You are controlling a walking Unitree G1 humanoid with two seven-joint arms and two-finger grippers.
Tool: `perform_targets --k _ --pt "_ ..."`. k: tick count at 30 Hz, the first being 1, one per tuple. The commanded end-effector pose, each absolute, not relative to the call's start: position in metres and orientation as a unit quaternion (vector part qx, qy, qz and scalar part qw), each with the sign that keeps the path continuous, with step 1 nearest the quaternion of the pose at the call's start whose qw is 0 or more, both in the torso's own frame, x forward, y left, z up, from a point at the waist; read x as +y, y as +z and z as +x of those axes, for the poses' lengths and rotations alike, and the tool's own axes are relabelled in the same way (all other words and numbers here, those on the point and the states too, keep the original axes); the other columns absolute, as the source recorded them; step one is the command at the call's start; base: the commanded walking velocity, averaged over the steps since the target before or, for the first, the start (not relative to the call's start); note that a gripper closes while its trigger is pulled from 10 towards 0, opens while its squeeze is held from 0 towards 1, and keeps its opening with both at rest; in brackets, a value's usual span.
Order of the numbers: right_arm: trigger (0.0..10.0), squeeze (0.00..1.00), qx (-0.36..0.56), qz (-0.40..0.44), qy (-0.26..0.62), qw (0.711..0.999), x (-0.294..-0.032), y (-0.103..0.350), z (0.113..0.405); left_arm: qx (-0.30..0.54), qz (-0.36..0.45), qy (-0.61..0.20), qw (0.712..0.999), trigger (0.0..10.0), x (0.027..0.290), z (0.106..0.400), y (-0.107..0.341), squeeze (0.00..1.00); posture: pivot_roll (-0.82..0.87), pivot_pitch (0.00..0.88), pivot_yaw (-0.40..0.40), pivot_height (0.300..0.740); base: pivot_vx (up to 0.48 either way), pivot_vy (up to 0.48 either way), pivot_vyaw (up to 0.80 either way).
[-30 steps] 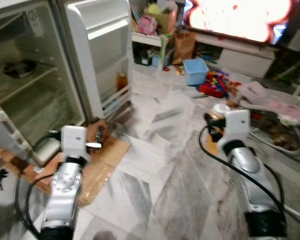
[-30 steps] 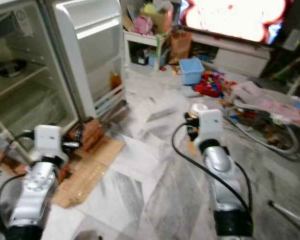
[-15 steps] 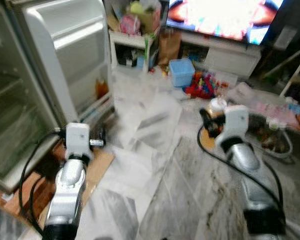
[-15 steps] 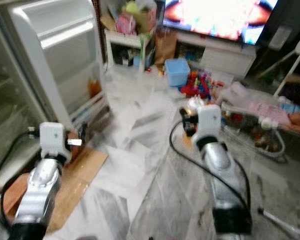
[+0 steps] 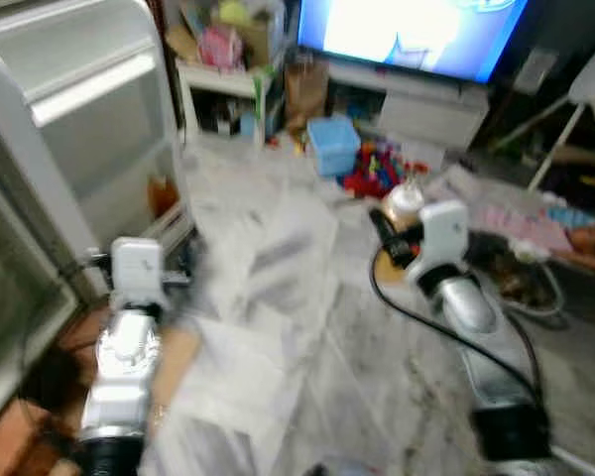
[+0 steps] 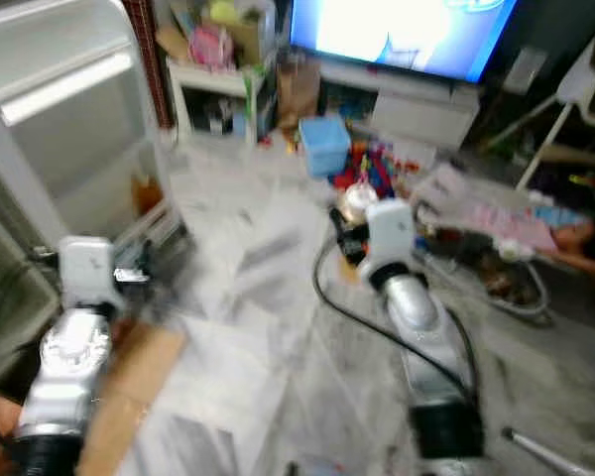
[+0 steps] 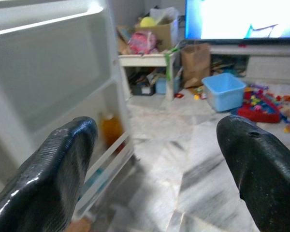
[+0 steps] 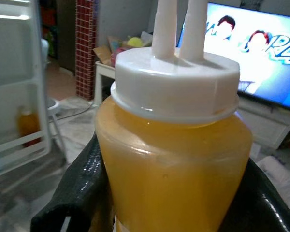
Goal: Restocking fridge
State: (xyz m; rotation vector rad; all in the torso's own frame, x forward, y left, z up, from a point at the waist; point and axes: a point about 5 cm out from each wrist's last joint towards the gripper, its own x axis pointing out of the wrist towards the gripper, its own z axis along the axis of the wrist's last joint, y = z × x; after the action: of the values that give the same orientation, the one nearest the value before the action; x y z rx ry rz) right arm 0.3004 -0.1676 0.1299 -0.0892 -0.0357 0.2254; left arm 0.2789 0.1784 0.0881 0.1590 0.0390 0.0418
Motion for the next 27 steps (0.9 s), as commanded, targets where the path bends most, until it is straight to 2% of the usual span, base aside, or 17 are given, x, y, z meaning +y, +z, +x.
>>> perform_targets --k 1,15,27 --pt "10.0 0.00 -0.042 -0.031 0.125 0.991 -0.161 0.141 0.303 0.015 0.088 0.041 0.995 10.0 0.189 0.279 0.090 0.00 0.03 0.000 -0.072 0.740 0.472 0.000 0.00" --pt "10.0 0.00 -0.052 -0.026 0.154 0.986 -0.155 0.144 0.300 0.028 0.093 0.070 0.993 10.0 0.193 0.281 0.088 0.00 0.03 0.000 -0.070 0.740 0.472 0.000 0.00" --pt "10.0 0.00 -0.058 -0.031 0.172 0.983 -0.150 0.146 0.299 0.037 0.099 0.080 0.991 10.0 0.195 0.282 0.085 0.00 0.02 0.000 -0.073 0.740 0.453 0.000 0.78"
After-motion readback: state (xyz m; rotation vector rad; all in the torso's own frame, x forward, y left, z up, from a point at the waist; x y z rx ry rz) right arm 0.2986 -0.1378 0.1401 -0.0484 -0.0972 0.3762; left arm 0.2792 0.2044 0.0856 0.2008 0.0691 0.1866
